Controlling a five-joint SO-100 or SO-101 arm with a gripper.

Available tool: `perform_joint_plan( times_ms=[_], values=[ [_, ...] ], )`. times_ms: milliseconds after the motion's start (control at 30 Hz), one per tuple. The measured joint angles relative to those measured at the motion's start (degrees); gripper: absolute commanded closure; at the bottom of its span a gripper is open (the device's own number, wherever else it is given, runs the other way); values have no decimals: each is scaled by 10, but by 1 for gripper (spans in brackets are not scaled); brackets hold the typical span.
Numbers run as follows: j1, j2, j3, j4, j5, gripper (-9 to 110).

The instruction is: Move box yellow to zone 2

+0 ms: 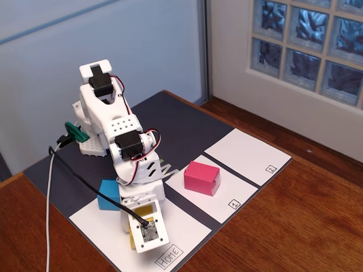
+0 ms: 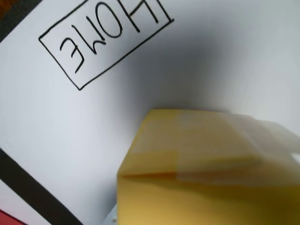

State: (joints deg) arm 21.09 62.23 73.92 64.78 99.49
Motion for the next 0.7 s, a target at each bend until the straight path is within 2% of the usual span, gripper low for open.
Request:
perform_joint_plan(
  times_ms=[367, 700],
  values=[
    [-20, 155, -16, 137, -28, 102],
    [-115, 172, -169, 330, 79, 102]
  ],
)
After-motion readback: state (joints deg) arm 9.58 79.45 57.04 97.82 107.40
